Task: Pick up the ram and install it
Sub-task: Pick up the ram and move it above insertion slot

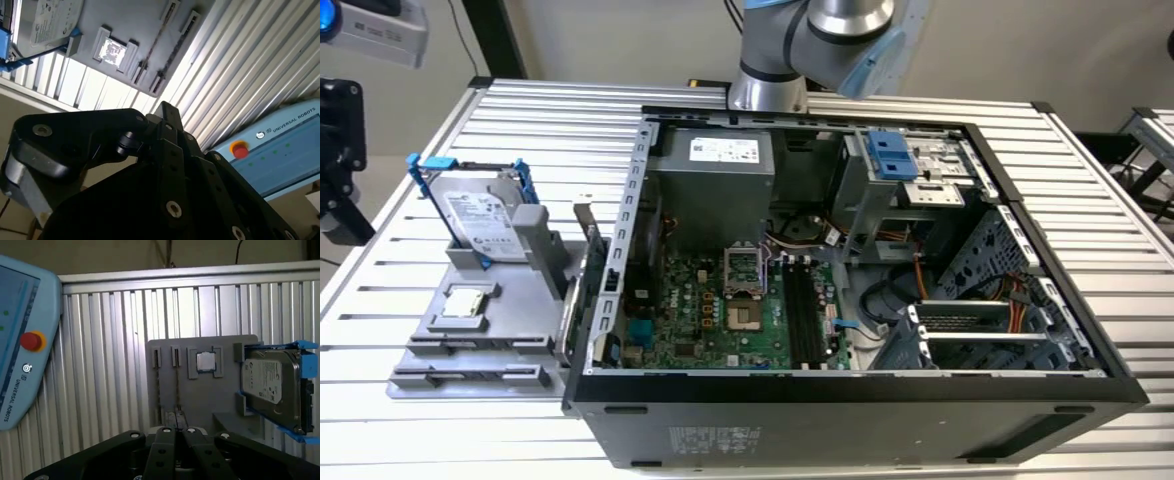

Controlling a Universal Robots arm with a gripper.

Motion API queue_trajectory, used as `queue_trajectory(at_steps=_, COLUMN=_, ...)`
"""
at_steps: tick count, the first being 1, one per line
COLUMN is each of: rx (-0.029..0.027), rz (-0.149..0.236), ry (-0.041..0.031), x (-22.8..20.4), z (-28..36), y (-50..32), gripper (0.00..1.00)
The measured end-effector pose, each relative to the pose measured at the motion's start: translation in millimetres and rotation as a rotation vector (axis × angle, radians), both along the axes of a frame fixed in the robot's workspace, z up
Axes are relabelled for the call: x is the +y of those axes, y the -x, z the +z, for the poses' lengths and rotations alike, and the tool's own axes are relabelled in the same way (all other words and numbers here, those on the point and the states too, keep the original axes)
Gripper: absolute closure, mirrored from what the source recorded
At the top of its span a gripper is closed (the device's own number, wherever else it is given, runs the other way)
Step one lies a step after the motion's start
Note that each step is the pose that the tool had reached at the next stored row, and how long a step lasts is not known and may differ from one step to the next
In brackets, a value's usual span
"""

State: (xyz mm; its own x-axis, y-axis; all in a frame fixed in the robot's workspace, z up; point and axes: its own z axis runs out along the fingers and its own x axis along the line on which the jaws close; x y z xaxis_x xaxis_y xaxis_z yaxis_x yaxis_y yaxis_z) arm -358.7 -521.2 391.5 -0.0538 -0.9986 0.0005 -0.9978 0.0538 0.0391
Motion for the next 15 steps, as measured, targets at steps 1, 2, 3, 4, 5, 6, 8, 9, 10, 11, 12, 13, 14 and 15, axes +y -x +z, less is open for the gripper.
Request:
queue_trajectory(at_steps=1, rx=-0.0001, rz=0.017, ry=0.0001, x=0.0, z=0.0, y=0.0, gripper=1.0)
queue_trajectory(at_steps=2, rx=-0.0001, rz=0.032, ry=0.0001, x=0.0, z=0.0, y=-0.1, gripper=1.0)
queue_trajectory(at_steps=3, rx=-0.0001, rz=0.046, ry=0.0002, x=0.0, z=-0.1, y=-0.1, gripper=1.0)
queue_trajectory(at_steps=4, rx=-0.0001, rz=0.059, ry=0.0004, x=0.0, z=-0.1, y=-0.1, gripper=1.0)
queue_trajectory(at_steps=5, rx=-0.0002, rz=0.072, ry=0.0006, x=0.0, z=-0.2, y=-0.1, gripper=1.0)
queue_trajectory(at_steps=6, rx=-0.0001, rz=0.085, ry=0.0008, x=0.0, z=-0.2, y=-0.1, gripper=1.0)
queue_trajectory(at_steps=8, rx=-0.0001, rz=0.11, ry=0.0012, x=0.0, z=-0.2, y=-0.2, gripper=1.0)
queue_trajectory(at_steps=9, rx=-0.0001, rz=0.122, ry=0.0013, x=0.0, z=-0.2, y=-0.2, gripper=1.0)
queue_trajectory(at_steps=10, rx=-0.0001, rz=0.132, ry=0.0016, x=0.0, z=-0.3, y=-0.2, gripper=1.0)
queue_trajectory(at_steps=11, rx=-0.0001, rz=0.14, ry=0.0019, x=0.0, z=-0.3, y=-0.2, gripper=1.0)
queue_trajectory(at_steps=12, rx=0.0, rz=0.144, ry=0.0022, x=0.0, z=-0.3, y=-0.2, gripper=1.0)
queue_trajectory(at_steps=13, rx=0.0, rz=0.145, ry=0.0022, x=0.0, z=-0.3, y=-0.2, gripper=1.0)
queue_trajectory(at_steps=14, rx=0.0, rz=0.145, ry=0.0023, x=0.0, z=-0.3, y=-0.2, gripper=1.0)
queue_trajectory(at_steps=15, rx=-0.0001, rz=0.145, ry=0.0022, x=0.0, z=-0.3, y=-0.2, gripper=1.0)
